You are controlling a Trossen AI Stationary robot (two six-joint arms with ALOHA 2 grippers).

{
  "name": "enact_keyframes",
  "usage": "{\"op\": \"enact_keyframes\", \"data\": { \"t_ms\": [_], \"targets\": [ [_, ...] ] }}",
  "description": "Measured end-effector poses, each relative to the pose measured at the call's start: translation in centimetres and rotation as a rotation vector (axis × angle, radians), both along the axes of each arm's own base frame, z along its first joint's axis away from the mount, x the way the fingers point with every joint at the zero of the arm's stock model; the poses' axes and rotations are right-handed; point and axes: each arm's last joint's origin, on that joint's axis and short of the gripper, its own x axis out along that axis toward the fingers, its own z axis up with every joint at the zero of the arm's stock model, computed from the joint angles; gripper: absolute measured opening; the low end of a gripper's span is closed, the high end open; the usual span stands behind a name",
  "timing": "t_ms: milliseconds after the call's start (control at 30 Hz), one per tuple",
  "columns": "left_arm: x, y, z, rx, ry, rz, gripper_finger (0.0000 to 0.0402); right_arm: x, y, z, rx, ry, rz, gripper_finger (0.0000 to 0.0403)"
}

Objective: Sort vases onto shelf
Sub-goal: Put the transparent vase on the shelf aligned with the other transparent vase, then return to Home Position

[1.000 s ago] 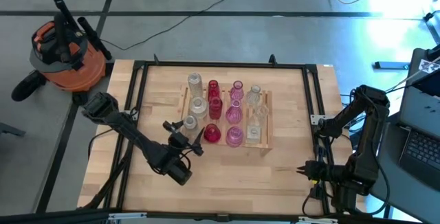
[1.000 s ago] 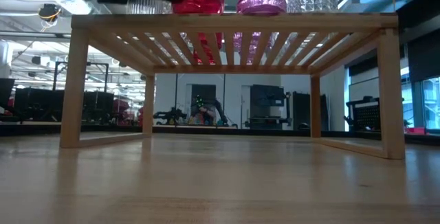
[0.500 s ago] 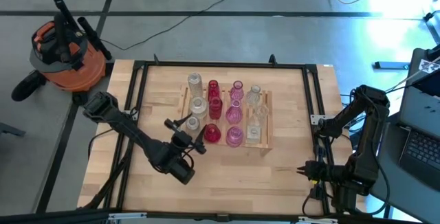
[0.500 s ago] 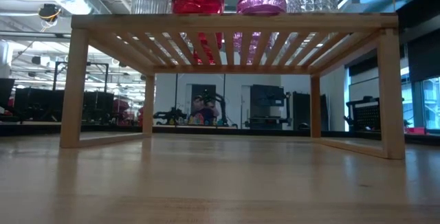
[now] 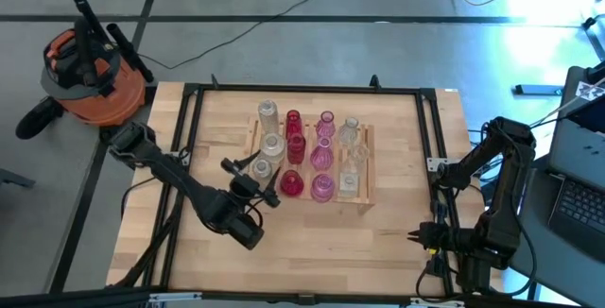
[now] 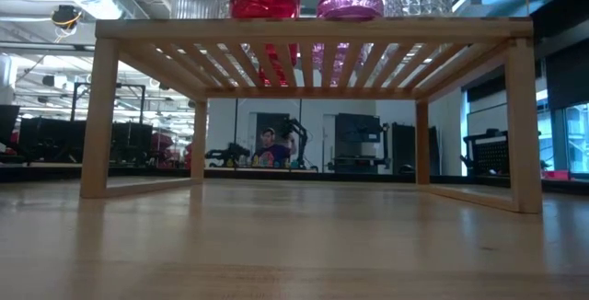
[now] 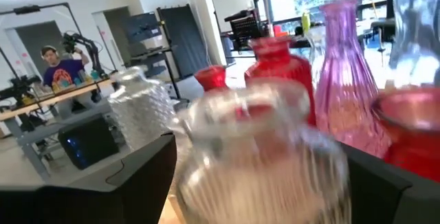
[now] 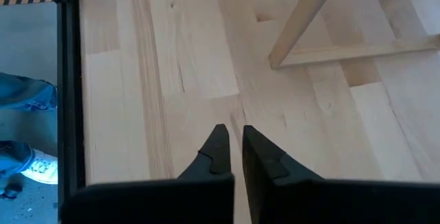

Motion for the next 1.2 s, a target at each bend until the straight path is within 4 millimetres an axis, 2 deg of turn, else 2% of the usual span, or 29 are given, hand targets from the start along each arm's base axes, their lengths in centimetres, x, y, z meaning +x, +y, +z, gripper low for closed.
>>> {"op": "enact_keyframes", "data": {
  "t_ms": [300,600,767,933,1033,1133,1200],
  "targets": [
    [-1.2,0.5,2.1,-0.023,-0.038,-0.006,0.0321,0.1,0.0,0.0,-0.008,-0.024,-0.003,0.0000],
    [-1.2,0.3,2.2,-0.027,-0.045,-0.013,0.0321,0.1,-0.1,0.1,-0.022,-0.057,-0.007,0.0000],
    [-0.7,0.0,4.1,-0.026,-0.044,-0.012,0.0321,0.2,-0.1,0.1,-0.031,-0.088,-0.011,0.0000],
    [-0.1,-0.3,7.5,-0.040,-0.065,-0.010,0.0321,0.5,-0.2,0.3,-0.052,-0.151,-0.023,0.0000],
    [0.1,-0.4,10.5,-0.044,-0.068,-0.010,0.0321,1.3,-0.6,0.4,-0.071,-0.208,-0.065,0.0000],
    [-0.4,-0.1,14.3,-0.054,-0.082,-0.010,0.0318,2.3,-1.3,1.6,-0.117,-0.367,-0.110,0.0000],
    [-1.5,0.7,17.0,-0.086,-0.125,-0.012,0.0311,3.1,-2.0,3.1,-0.178,-0.527,-0.148,0.0000]
  ]
}}
